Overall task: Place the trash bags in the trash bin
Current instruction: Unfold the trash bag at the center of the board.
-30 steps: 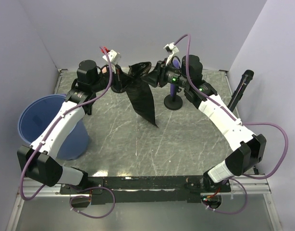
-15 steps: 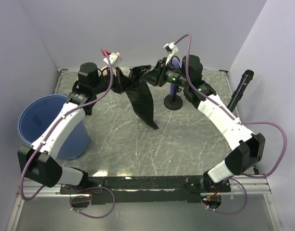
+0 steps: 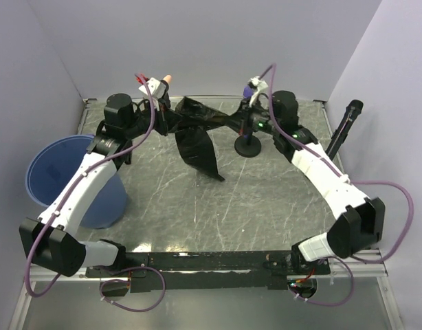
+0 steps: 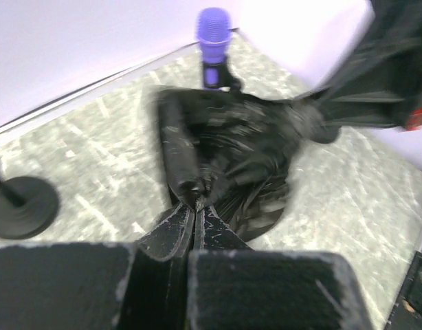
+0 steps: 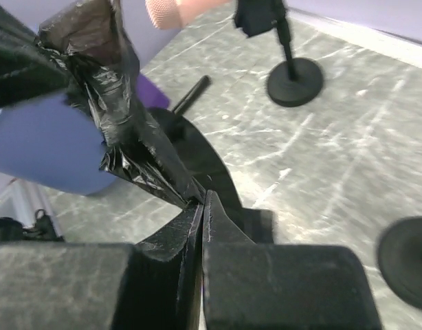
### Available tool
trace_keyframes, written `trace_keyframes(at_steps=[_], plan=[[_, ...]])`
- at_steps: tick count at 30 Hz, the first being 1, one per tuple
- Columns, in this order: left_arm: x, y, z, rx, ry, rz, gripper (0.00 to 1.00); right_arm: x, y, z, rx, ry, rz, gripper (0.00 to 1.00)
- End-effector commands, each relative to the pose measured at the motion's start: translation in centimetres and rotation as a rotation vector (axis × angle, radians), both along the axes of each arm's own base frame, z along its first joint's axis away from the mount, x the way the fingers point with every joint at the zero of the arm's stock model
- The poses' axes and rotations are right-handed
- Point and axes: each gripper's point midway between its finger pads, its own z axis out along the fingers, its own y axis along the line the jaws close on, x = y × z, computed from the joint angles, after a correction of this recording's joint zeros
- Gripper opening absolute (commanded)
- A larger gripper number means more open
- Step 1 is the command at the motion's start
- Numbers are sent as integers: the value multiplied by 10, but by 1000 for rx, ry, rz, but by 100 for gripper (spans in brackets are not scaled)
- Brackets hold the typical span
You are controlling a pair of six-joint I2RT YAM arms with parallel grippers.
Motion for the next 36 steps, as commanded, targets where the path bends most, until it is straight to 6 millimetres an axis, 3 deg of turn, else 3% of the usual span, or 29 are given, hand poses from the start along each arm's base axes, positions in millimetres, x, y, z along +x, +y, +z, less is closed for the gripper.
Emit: trace_keyframes(at_steps=[1,6,12,13,17,19,23,29,36], plan=[[10,34,1,36,-26,151,1,-5,-46,29,-31,-136,-112,0],[13,43,-6,40,-8,193,0,-18,-71,15,-70,-138,-171,0],[12,34,-7,28,2,141,1,-46,-66,-13,-112,-117,-54,0],[11,32,-7,27,2,128,1,-49,-64,-13,-114,-128,-32,4],[-12,10,0,4,-28,-64,1,-69,-48,6,-115,-238,157,54],[-30,-3,3,-9,-42,-191,1,-72,-43,21,-103,-288,203,64],[-59,-17,7,-23,-49,-386,1,-62,-37,46,-97,-346,236,74],[-75,-19,16,26,-113,-498,1,-49,-30,48,-140,-388,300,81],[-78,-22,29,7,-130,-530,1,-75,-2,46,-30,-307,519,99]])
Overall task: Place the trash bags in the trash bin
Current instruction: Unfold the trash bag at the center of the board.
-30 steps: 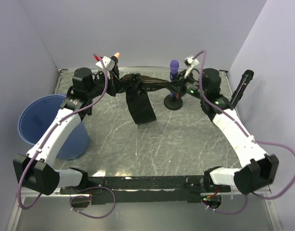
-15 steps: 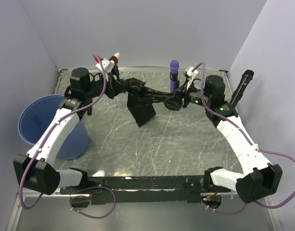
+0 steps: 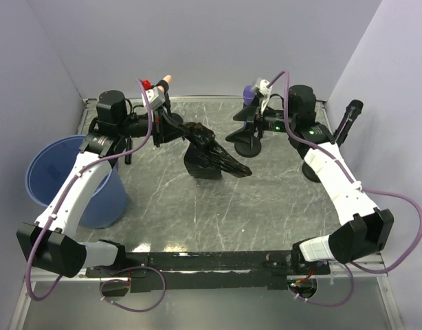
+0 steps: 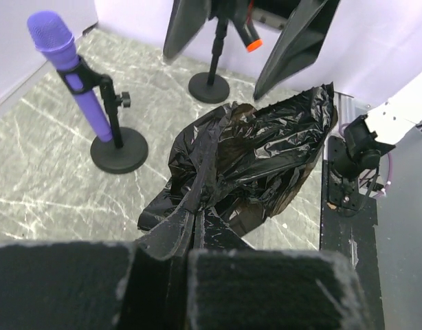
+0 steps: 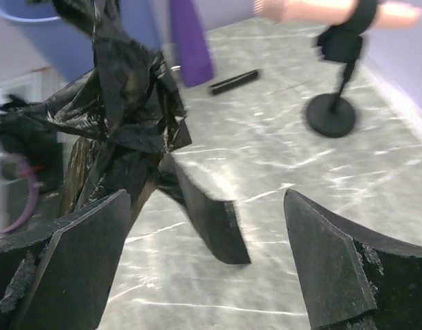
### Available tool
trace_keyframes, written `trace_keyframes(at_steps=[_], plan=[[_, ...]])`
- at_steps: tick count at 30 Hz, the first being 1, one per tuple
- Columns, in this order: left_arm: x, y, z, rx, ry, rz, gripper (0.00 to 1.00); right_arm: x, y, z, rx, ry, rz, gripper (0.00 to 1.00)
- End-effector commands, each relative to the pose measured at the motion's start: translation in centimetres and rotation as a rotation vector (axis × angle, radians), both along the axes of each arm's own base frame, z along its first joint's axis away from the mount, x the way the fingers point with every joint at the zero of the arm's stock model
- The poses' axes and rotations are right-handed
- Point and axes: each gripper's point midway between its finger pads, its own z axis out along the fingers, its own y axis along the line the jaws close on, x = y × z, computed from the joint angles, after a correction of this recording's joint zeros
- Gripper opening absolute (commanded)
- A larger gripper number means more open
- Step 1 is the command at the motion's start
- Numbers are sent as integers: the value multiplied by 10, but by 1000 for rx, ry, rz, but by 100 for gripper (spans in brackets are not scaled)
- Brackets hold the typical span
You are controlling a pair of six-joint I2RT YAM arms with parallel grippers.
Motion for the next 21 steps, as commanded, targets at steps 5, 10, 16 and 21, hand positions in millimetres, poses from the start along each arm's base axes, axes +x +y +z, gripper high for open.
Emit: trace_keyframes(at_steps=[5,10,16,21], plan=[[-6,-4,21,-19,-70,-55,1,-43,36,13,116,133,223,99],[-1,-3,23,-14,-77,-17,1,-50,40,11,158,244,229,99],[-3,-5,32,-59,-44,-22,1,-45,48,-21,66,245,118,99],[-4,-5,28,-49,-30,-28,1,-16,50,-28,32,189,-51,76]])
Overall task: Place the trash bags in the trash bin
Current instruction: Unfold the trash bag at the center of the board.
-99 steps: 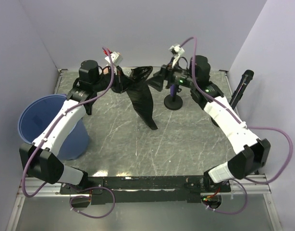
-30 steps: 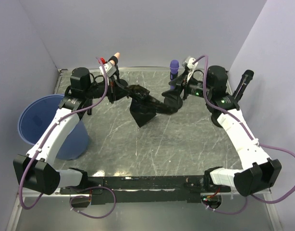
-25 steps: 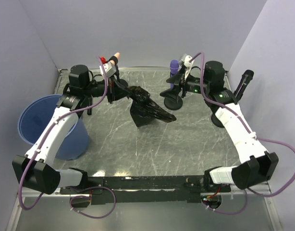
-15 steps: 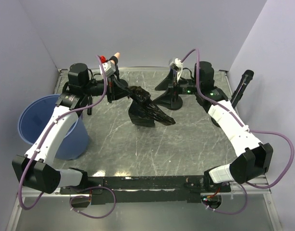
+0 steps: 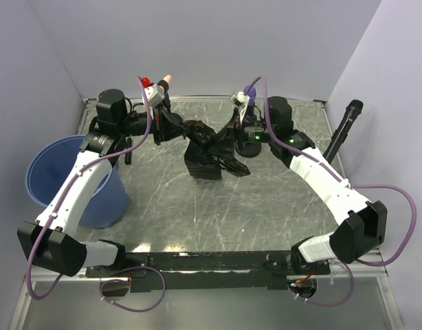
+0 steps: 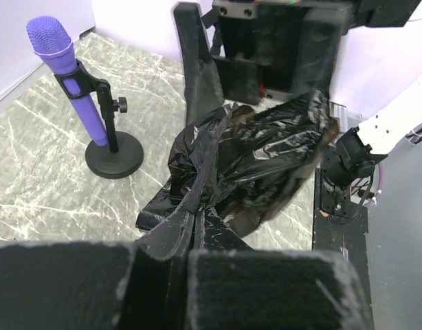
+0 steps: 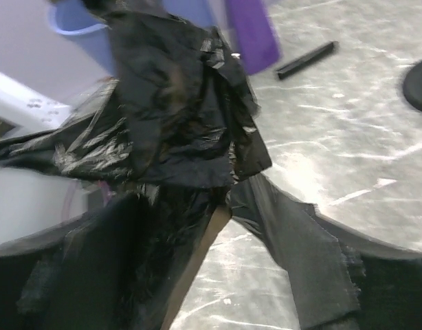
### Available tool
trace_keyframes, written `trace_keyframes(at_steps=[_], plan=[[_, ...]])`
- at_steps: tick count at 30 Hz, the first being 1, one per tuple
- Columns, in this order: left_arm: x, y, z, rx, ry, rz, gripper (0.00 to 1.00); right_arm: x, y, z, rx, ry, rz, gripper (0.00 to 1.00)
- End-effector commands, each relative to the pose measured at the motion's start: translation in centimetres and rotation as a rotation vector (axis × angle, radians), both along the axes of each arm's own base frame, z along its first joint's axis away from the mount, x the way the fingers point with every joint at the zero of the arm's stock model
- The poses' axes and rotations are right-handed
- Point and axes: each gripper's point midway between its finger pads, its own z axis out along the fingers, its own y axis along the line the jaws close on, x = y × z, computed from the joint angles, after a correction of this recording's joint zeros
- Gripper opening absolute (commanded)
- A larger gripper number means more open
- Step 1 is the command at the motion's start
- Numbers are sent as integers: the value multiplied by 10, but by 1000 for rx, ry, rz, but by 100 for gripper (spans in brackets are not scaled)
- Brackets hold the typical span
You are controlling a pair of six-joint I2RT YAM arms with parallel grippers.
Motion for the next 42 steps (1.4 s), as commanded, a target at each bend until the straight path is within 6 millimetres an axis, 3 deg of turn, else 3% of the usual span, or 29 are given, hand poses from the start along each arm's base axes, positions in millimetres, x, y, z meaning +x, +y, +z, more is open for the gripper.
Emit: trace_keyframes(at_steps=[1,4,7,8,14,24,30,34,37,42], plan=[[-3,-2,18,-15,-56,-18,1,28,-6,6,-36,-91,-175,67],[1,2,4,37,-68,5,1,41,-18,17,-30,-122,-248,41],[2,6,-11,79,-67,15,1,48,-36,27,-10,-124,-297,4],[1,7,-16,90,-59,21,1,52,-43,27,-13,-128,-327,0],[13,17,-39,150,-32,110,1,70,-95,20,-51,-146,-524,0],[30,28,-61,196,24,228,1,78,-166,-2,-114,-111,-818,0],[41,37,-68,215,36,310,1,72,-193,-15,-145,-86,-931,0],[41,37,-64,203,36,302,1,60,-189,-25,-175,-99,-860,0],[29,25,-51,151,22,209,1,35,-158,-31,-178,-152,-599,22],[20,15,-28,105,-28,114,1,4,-133,-36,-142,-158,-368,60]])
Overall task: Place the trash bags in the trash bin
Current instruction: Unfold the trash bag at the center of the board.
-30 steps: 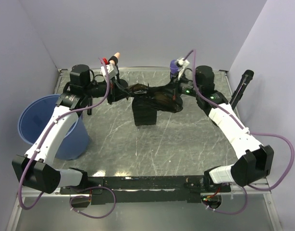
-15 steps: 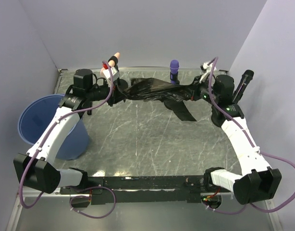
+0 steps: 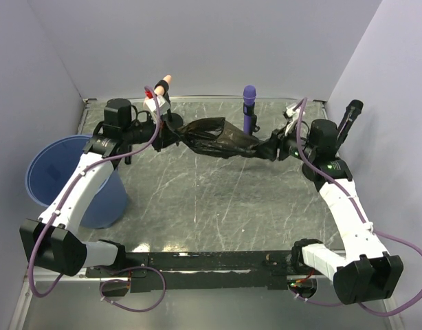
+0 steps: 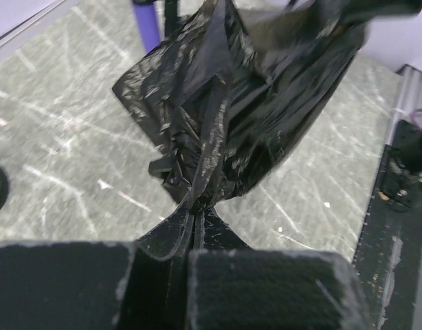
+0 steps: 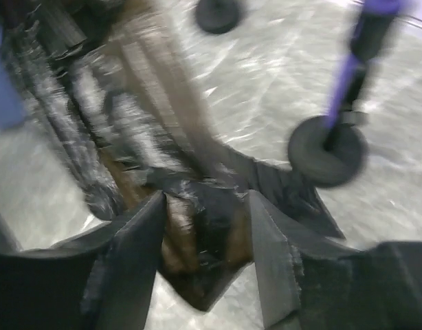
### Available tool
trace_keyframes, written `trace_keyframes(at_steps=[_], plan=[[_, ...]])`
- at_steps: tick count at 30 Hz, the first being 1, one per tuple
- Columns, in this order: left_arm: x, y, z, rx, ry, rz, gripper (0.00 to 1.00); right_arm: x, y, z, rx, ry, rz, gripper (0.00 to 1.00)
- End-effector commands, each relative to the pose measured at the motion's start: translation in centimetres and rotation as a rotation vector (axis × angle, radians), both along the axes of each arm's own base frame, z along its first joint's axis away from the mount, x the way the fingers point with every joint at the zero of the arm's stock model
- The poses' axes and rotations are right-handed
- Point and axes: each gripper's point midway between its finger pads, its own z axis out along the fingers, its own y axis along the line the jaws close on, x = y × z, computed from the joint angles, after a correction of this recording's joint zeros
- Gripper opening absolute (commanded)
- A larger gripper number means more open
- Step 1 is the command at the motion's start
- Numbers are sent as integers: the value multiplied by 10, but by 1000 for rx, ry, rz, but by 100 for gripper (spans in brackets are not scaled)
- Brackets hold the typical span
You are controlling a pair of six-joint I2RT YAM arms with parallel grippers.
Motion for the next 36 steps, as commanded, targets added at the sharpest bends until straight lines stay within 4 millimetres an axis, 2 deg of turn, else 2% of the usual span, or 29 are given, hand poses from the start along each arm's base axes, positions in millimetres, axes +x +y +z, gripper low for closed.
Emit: trace_keyframes(at_steps=[1,3,5,10,13,17,24,31,34,36], plan=[[-11,-13,45,-75,-114,-133,1,-37,30,12,16,-68,309,65],[-13,-16,55,-74,-147,-164,1,-42,37,19,32,-90,376,75],[-14,-18,61,-72,-169,-191,1,-39,40,25,45,-98,398,79],[-20,-21,75,-74,-193,-244,1,-19,48,38,73,-123,420,86],[-25,-21,77,-64,-207,-262,1,-3,55,50,85,-156,438,99],[-30,-20,78,-47,-209,-272,1,15,66,67,61,-223,473,99],[-34,-16,82,-10,-238,-267,1,31,75,86,-3,-356,541,99],[-33,-10,83,50,-286,-239,1,25,82,97,-49,-422,620,99],[-21,-3,89,111,-369,-165,1,19,74,105,-97,-407,580,99],[-11,3,99,151,-438,-109,1,10,65,100,-119,-341,531,99]])
